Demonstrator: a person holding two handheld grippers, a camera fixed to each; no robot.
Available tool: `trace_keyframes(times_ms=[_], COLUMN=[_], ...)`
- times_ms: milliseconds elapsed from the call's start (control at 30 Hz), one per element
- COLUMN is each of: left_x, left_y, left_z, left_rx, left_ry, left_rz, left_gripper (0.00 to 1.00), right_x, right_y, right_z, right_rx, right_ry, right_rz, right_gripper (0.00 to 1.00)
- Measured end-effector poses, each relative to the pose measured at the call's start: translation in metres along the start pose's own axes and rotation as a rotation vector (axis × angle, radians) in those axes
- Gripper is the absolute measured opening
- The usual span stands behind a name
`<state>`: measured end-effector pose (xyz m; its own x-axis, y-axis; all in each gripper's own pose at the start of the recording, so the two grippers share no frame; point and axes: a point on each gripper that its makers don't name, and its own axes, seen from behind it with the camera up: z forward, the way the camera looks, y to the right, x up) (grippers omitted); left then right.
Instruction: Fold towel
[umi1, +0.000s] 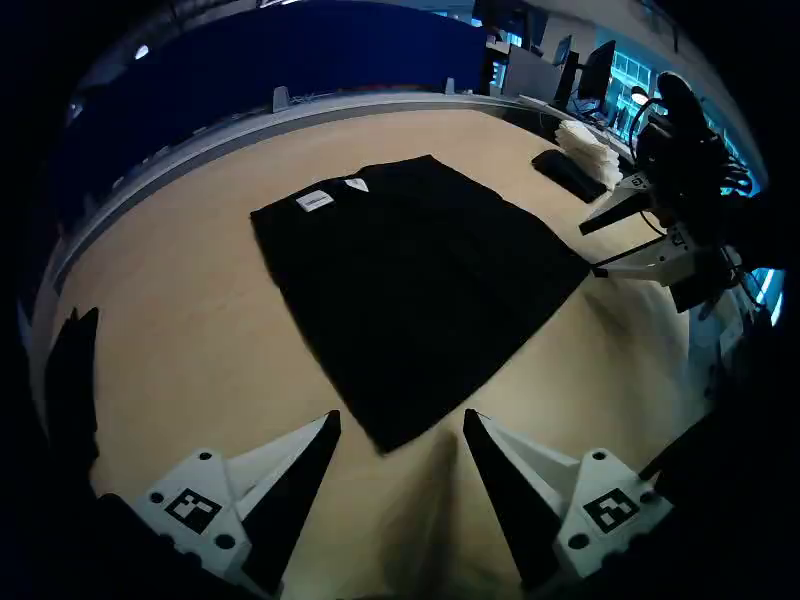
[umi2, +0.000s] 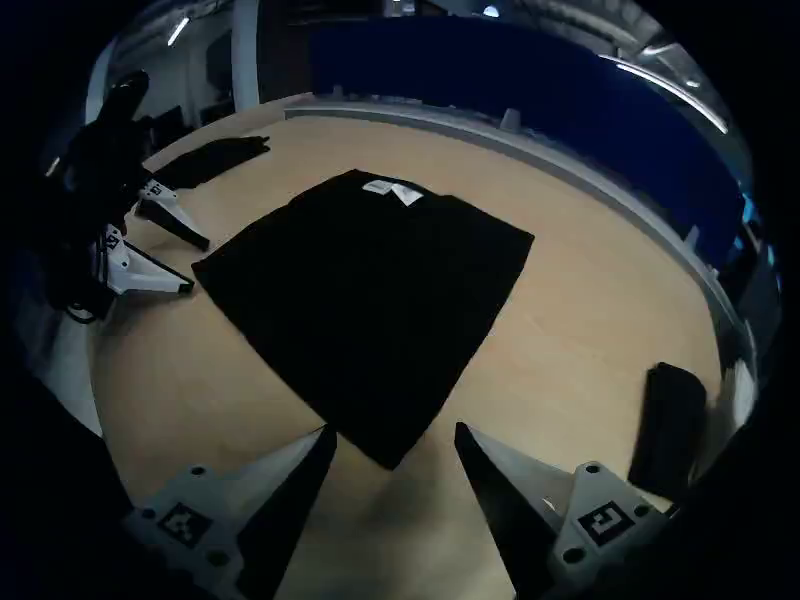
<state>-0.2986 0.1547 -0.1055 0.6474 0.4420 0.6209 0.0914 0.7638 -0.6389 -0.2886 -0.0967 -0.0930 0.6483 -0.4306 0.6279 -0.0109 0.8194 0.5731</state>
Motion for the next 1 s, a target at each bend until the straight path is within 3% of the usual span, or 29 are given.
trace_keyframes(times_ms=[233,667,767,1000], left_x=[-0.004,-0.004,-0.005,-0.006], left_y=[0.001,-0.002,-0.001,0.000], left_z=[0.003,0.002,0.003,0.006], left_rx=[0.004,0.047,0.050,0.054], left_ry=[-0.016,-0.032,-0.033,-0.036], left_rz=[0.026,0.055,0.054,0.054], left_gripper=[0.89,0.73,0.67,0.48], right_x=[-0.013,-0.017,-0.016,-0.015], right_y=[-0.004,-0.008,-0.006,-0.005], right_z=[0.007,0.009,0.009,0.009], right_rx=[0.011,0.018,0.013,0.012], right_ry=[-0.028,-0.019,-0.018,-0.021], right_rz=[0.007,0.048,0.055,0.079], right_gripper=[0.74,0.45,0.26,0.21])
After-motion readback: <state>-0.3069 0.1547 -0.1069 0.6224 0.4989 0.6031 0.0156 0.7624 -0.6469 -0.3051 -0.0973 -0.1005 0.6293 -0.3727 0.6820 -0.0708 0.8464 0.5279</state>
